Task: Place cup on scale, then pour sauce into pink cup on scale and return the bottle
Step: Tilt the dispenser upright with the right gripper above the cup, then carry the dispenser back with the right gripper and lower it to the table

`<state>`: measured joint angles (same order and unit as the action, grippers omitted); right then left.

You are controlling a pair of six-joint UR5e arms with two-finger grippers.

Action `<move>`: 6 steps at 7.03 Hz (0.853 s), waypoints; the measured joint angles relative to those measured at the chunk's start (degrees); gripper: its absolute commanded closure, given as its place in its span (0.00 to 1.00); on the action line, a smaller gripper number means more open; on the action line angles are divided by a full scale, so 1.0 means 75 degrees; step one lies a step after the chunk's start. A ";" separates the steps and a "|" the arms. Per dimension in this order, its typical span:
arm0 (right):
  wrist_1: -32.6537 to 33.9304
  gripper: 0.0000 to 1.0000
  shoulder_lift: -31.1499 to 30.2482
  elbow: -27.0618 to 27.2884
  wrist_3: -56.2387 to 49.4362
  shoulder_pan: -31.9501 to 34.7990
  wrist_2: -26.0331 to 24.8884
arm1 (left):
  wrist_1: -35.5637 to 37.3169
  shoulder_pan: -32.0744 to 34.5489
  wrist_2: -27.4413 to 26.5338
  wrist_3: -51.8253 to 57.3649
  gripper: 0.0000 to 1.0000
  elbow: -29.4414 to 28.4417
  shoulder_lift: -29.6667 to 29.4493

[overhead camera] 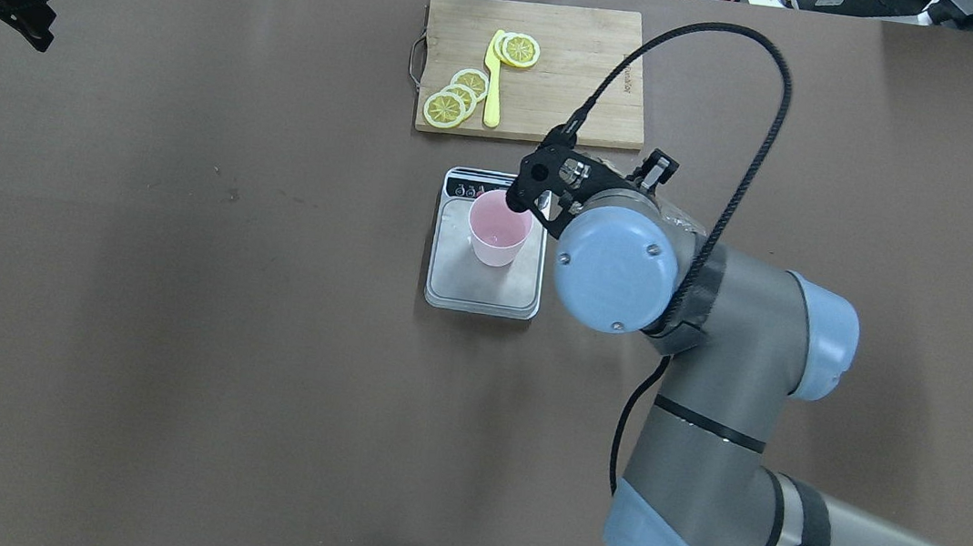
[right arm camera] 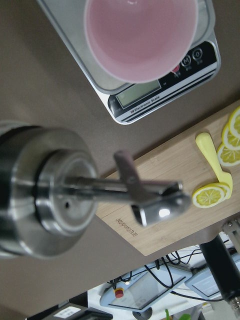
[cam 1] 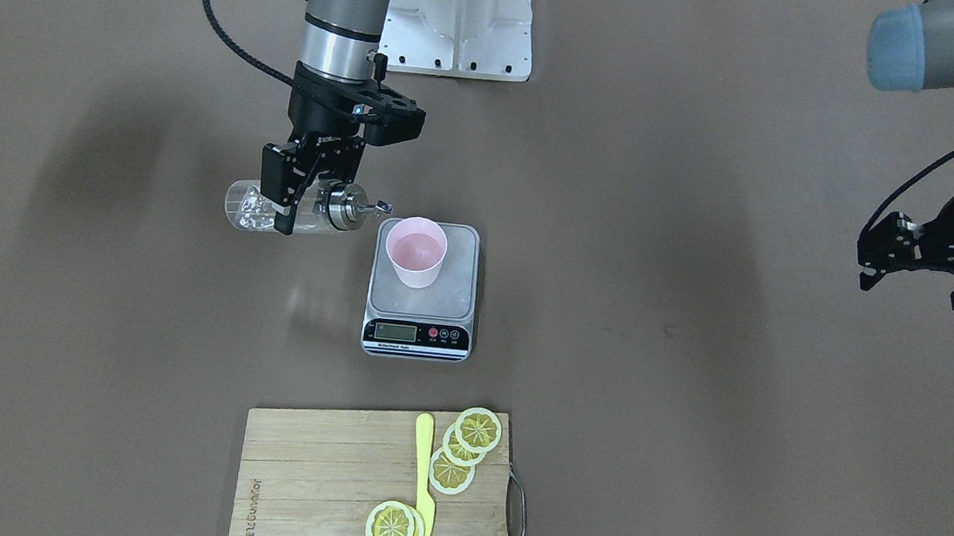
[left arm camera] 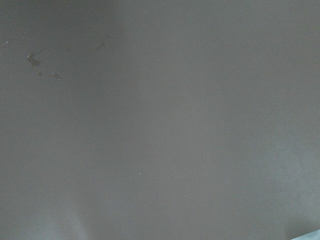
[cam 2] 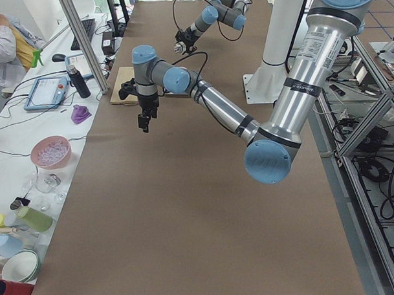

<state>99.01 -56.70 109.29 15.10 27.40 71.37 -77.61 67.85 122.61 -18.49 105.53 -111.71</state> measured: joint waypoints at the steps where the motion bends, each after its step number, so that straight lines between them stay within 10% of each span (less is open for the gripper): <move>1: -0.0847 1.00 -0.0461 0.0140 0.0282 0.0293 0.0503 | 0.0000 -0.0002 0.0000 -0.0007 0.02 -0.0002 -0.0003; 6: -0.6161 1.00 -0.3563 0.0208 0.1362 0.2096 0.2793 | 0.0000 -0.0012 0.0000 -0.0018 0.03 -0.0016 -0.0022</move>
<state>52.80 -83.42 110.84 25.32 43.12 92.31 -77.61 67.76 122.61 -18.63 105.41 -111.88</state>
